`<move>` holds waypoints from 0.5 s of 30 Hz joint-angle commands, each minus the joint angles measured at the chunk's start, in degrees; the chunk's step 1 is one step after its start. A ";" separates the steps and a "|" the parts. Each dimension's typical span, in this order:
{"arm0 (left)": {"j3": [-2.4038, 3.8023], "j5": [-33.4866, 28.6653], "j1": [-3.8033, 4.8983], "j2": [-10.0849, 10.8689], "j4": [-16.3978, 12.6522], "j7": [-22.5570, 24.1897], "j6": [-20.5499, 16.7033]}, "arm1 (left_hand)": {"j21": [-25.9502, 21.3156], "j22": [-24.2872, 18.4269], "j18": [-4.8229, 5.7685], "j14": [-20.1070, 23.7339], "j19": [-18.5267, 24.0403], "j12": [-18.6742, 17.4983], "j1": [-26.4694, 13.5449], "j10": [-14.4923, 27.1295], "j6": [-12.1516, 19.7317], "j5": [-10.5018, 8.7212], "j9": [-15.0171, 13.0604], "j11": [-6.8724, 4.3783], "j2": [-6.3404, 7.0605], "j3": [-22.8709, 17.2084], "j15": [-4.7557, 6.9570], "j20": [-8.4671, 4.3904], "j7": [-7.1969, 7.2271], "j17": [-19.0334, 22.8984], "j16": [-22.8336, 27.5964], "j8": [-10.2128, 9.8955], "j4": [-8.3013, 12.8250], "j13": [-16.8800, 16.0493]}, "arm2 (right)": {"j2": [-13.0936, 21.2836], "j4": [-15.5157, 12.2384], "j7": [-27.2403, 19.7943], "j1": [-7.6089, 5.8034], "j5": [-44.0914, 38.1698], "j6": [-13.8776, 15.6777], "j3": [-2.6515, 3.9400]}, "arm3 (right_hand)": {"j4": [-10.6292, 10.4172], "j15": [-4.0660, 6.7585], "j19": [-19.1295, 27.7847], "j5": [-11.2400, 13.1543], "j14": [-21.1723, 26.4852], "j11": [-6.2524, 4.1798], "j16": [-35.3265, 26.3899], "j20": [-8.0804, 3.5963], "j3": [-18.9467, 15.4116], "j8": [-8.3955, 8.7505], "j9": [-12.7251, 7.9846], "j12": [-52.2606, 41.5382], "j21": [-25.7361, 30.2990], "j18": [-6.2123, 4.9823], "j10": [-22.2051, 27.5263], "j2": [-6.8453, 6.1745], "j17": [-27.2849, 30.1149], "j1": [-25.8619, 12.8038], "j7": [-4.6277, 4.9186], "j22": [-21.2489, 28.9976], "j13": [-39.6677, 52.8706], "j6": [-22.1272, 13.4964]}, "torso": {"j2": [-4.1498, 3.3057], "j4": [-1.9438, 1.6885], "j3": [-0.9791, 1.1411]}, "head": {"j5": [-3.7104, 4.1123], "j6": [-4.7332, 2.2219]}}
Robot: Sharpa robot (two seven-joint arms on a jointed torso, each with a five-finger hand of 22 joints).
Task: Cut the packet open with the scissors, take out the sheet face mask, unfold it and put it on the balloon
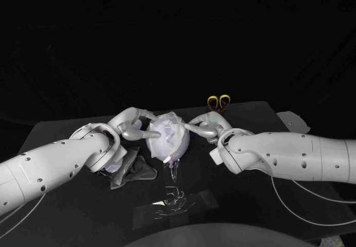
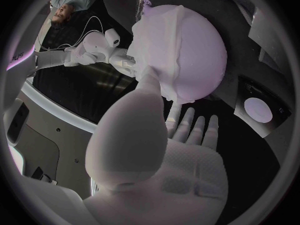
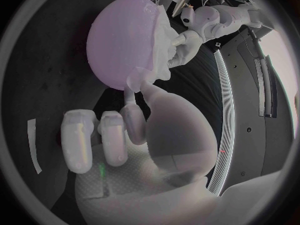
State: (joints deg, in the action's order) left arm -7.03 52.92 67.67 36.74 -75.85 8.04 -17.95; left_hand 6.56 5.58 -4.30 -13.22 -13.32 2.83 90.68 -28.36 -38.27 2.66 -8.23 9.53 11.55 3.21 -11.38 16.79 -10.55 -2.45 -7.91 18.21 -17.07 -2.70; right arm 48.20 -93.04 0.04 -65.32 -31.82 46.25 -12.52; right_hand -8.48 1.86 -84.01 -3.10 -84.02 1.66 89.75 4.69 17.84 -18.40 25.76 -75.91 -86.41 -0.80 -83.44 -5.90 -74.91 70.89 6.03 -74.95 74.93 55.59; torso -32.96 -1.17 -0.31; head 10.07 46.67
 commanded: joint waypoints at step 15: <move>-0.08 0.00 -0.08 -0.08 -0.03 -0.77 1.34 | -0.27 -0.07 0.70 0.05 0.31 -0.17 0.27 -0.23 -0.26 0.24 -0.05 0.31 -0.41 -0.32 0.16 -0.05 -1.02 0.03 0.29 0.01 0.01 -0.01 | 0.03 -0.30 0.50 0.10 -1.29 0.76 0.01 | 4.86 1.84 -5.15 0.29 -5.98 -1.99 0.25 -1.85 6.30 -2.51 1.42 -3.41 -2.09 0.40 -1.86 5.18 -15.09 7.68 -2.09 -14.52 7.88 4.30 | -0.06 0.08 0.04 | -0.11 0.08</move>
State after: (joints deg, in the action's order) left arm -7.04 52.90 67.67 36.76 -75.78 7.82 -17.80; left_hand 6.56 5.59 -4.30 -13.22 -13.32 2.83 90.68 -28.37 -38.27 2.66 -8.22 9.53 11.55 3.22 -11.38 16.79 -10.55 -2.45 -7.91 18.20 -17.07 -2.70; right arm 48.32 -93.14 2.75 -65.30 -33.49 45.51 -12.50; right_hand -3.94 3.41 -83.94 -2.95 -83.96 0.50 89.80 3.13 23.51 -20.20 26.49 -78.96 -88.33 -0.80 -83.53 -1.64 -74.95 77.08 4.20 -74.92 75.04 59.22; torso -32.96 -1.09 -0.30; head 9.92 46.69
